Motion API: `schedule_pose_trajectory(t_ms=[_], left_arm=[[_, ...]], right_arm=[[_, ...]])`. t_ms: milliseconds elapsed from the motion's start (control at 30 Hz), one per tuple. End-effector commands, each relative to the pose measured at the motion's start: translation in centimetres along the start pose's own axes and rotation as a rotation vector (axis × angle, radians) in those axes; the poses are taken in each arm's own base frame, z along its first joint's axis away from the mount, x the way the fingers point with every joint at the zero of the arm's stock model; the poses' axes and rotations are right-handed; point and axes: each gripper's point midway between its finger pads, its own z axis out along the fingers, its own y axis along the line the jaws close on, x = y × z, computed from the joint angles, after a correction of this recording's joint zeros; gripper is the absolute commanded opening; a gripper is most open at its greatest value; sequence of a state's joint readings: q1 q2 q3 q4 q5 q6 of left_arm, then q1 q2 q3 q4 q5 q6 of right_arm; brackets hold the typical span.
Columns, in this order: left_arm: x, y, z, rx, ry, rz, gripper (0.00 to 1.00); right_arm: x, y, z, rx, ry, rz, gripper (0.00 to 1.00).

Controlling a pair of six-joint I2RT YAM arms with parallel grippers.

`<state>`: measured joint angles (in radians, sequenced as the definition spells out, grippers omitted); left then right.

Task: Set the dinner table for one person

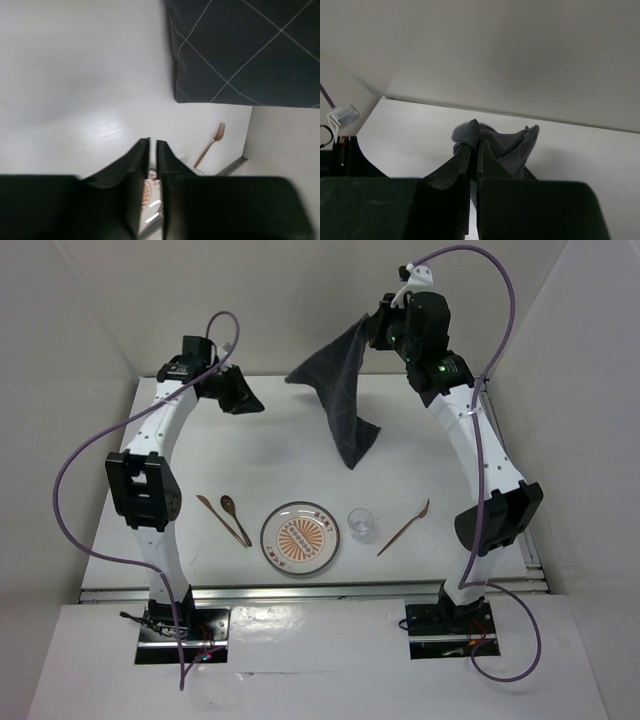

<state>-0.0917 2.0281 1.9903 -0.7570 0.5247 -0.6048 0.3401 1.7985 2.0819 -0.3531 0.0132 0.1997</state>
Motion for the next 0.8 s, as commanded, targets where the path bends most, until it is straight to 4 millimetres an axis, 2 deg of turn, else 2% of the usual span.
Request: schedule_pose_trajectory(t_ms=[0,33,67,100,133,167,200,233,300,333,367,433,500,600,633,700,767], left_arm=[[0.1,2.7,-0.7,0.012,0.032,-0.069,0.33],[-0.1,2.8,-0.8,0.033,0.019,-0.074,0.41],[0.3,3.0,-0.5,0.067,0.039,-0.12,0.49],[0.4,3.2,-0.5,0.089,0.04,-0.143,0.64],[1.2,4.0,0.6,0.109,0.052,-0.165,0.7],[1.6,4.2,1.1,0.126,0.061,-0.187,0.75],[2.0,3.9,1.3,0.156,0.078,-0.23,0.78],[3.0,4.6,2.0,0.162,0.098,-0.262,0.8],[2.9,4.3,2.8,0.182,0.096,-0.287,0.84],[3.3,5.0,3.5,0.17,0.114,-0.315,0.87],[3.4,4.6,3.9,0.176,0.119,-0.311,0.89],[3.7,4.7,5.1,0.17,0.142,-0.335,0.89],[3.4,3.5,6.1,0.176,0.144,-0.317,0.9],[3.4,3.5,7.8,0.141,0.161,-0.341,0.9],[3.6,4.2,8.7,0.131,0.174,-0.364,0.9],[3.4,3.3,10.0,0.146,0.178,-0.361,0.9],[2.3,3.2,11.7,0.144,0.151,-0.388,0.86]], right_arm=[[-3.9,1.4,-3.5,-0.061,-0.125,-0.008,0.0],[-0.5,0.6,-3.2,-0.043,-0.051,-0.008,0.0],[-0.4,0.6,-4.3,-0.043,-0.049,0.003,0.0],[0.9,0.3,-4.7,-0.037,-0.023,0.003,0.0],[4.3,-0.5,-4.6,-0.019,0.049,0.012,0.0],[5.8,-0.9,-5.1,-0.01,0.085,0.012,0.0],[6.5,-0.8,-6.2,-0.021,0.104,0.024,0.0],[9.6,-1.2,-6.5,-0.018,0.17,0.036,0.0],[11.4,-1.1,-8.0,-0.034,0.222,0.04,0.0],[12.3,-1.2,-8.5,-0.039,0.247,0.042,0.0],[14.1,-1.0,-9.0,-0.05,0.291,0.043,0.0],[15.4,-0.2,-10.1,-0.105,0.34,0.038,0.0],[16.7,0.4,-10.6,-0.14,0.385,0.034,0.0],[18.2,1.0,-11.1,-0.153,0.443,0.012,0.0],[18.7,1.2,-11.3,-0.159,0.454,0.011,0.0],[18.7,1.1,-11.2,-0.15,0.452,0.009,0.0],[19.0,1.2,-11.4,-0.149,0.462,-0.004,0.0]])
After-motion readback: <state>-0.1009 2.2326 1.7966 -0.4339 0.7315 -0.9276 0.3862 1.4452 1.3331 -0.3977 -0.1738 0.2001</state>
